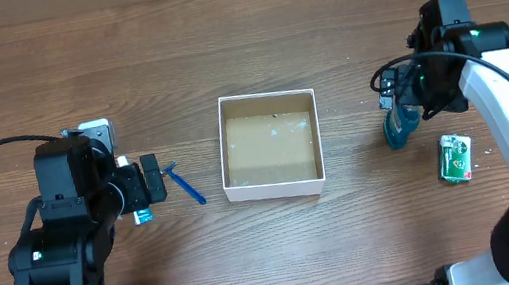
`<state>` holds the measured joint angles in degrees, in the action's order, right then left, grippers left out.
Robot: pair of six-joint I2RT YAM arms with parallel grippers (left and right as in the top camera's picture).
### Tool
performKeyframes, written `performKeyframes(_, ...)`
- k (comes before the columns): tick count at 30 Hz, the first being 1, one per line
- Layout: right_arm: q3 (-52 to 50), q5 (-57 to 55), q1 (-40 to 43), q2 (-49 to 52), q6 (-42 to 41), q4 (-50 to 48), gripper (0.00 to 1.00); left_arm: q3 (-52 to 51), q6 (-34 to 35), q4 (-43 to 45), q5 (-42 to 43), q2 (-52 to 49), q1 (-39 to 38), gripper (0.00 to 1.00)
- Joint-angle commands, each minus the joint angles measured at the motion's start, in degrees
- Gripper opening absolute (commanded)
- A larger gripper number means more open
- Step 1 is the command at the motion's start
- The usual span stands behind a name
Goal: Pack container
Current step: 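Reach the right gripper to the blue Listerine bottle and grasp it, then carry the bottle into the white box and release it upright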
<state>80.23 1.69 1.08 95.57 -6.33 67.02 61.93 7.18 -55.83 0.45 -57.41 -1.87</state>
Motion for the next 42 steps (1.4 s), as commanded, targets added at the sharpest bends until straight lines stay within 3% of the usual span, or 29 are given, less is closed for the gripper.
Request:
performKeyframes(1, 1.2, 0.6, -0.2, 2.4, 0.3, 0.0, 1.0, 1.6, 0.8, -0.1, 0.7, 0.0, 0.0, 1.0)
performKeyframes(4, 1.1, 0.6, -0.2, 3.5, 0.4, 0.0, 0.99, 1.6, 0.8, -0.1, 0.6, 0.0, 0.0, 1.0)
performKeyframes(8, 1.1, 0.6, -0.2, 3.6, 0.3, 0.0, 0.91, 1.6, 0.7, -0.1, 0.6, 0.0, 0.0, 1.0)
performKeyframes(19, 1.1, 0.6, -0.2, 3.6, 0.3, 0.4, 0.56, 1.6, 0.7, -0.1, 0.6, 0.0, 0.0, 1.0)
performKeyframes(27, 1.1, 0.6, -0.2, 3.6, 0.3, 0.4, 0.4, 1.6, 0.7, -0.1, 0.5, 0.0, 0.0, 1.0)
performKeyframes(31, 1.1, 0.6, -0.2, 3.6, 0.3, 0.3, 0.28, 1.6, 0.7, -0.1, 0.5, 0.0, 0.0, 1.0)
performKeyframes(35, 2.1, 0.6, -0.3, 3.5, -0.4, 0.2, 0.06, 1.6, 0.7, -0.1, 0.5, 0.0, 0.0, 1.0)
performKeyframes(42, 16.8, 0.6, -5.7, 0.3, -1.4, 8.1, 0.04, 1.6, 0.7, -0.1, 0.5, 0.0, 0.0, 1.0)
